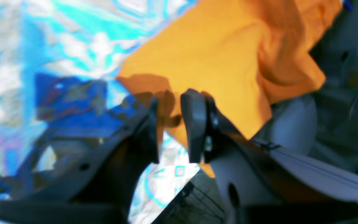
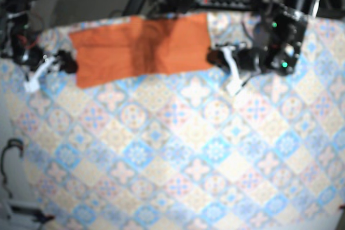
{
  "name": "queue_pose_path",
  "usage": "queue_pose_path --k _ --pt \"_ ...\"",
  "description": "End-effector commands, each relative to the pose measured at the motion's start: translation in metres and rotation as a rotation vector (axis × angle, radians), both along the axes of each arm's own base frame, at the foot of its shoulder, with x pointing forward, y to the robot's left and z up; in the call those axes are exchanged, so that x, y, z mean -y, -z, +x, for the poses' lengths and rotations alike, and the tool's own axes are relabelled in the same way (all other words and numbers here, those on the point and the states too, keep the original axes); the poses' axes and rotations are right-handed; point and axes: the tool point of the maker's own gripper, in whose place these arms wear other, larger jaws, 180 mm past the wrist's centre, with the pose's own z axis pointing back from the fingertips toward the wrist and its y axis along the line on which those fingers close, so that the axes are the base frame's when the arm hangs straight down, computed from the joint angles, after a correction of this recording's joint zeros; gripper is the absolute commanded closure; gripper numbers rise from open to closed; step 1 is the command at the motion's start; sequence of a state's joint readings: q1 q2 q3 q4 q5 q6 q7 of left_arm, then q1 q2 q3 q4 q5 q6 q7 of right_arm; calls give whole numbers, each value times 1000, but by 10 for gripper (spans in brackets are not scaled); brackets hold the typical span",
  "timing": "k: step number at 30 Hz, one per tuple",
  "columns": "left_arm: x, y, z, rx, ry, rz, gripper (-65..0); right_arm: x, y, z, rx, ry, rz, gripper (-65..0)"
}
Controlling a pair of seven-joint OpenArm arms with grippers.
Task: Fold the T-shirt properly
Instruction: 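Grasp both ends of the orange strip, one with each gripper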
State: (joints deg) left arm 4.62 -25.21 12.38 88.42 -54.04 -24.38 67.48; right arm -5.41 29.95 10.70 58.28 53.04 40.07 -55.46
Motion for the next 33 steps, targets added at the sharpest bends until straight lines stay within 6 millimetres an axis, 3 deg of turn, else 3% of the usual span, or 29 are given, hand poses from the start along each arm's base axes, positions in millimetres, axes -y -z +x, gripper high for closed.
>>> queue_pose_path --k 1,9,12,15,25,33 --pt "-2 -10 9 38 -11 -21 -136 0 5 -10 -51 -33 -18 -630" --pt "-5 -11 10 38 -23 -20 -136 -11 14 -38 -155 -74 21 -630" --pt "-5 -11 10 38 -23 -20 -136 -19 -2 -25 -90 -72 68 -630" --pt "-5 -11 10 38 -23 -20 -136 -13 -10 -26 -92 -84 66 -630" --pt "-5 -11 11 41 -23 -20 -136 -21 -11 -27 -89 -71 117 -630" --pt "-5 -11 10 38 -23 -19 -136 -40 -20 -27 -88 -119 167 -630"
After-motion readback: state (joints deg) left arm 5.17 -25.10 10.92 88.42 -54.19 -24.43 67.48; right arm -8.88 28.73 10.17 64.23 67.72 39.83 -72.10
